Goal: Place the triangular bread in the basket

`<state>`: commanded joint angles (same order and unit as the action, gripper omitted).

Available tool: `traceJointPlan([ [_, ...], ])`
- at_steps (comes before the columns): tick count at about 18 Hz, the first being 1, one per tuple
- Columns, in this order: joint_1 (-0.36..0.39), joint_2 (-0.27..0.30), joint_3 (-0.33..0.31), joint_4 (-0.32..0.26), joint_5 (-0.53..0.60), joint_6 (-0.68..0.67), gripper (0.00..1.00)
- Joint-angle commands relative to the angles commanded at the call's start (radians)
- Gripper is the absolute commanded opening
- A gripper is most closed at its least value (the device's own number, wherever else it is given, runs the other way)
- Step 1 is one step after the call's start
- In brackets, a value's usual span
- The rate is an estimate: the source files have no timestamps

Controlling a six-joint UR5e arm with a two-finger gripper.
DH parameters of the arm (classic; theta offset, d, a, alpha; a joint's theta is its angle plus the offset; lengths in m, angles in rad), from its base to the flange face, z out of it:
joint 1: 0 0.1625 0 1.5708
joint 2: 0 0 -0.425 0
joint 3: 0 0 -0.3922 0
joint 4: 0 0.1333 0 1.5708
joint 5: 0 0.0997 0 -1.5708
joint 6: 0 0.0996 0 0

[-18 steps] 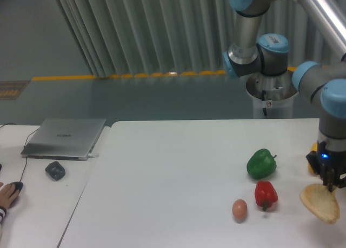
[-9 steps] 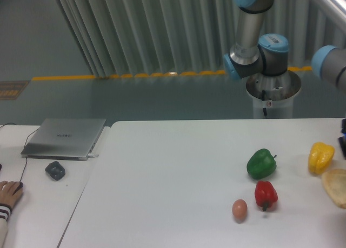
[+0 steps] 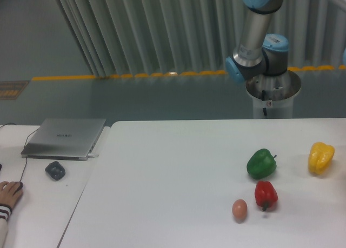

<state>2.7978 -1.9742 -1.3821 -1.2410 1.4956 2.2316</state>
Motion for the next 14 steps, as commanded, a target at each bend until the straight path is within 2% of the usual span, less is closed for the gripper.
traceJointPlan([
  [5,0.019,-0.003,0.002,0.000,0.002,0.014,0.19],
  [6,0.019,-0.005,0.000,0.000,0.000,0.013,0.30],
  [7,0.020,-0.005,-0.002,0.005,-0.002,0.014,0.62],
  [8,0.020,-0.005,-0.003,0.014,-0.002,0.011,1.00],
  [14,0.022,-0.003,-0.002,0.026,-0.002,0.013,1.00],
])
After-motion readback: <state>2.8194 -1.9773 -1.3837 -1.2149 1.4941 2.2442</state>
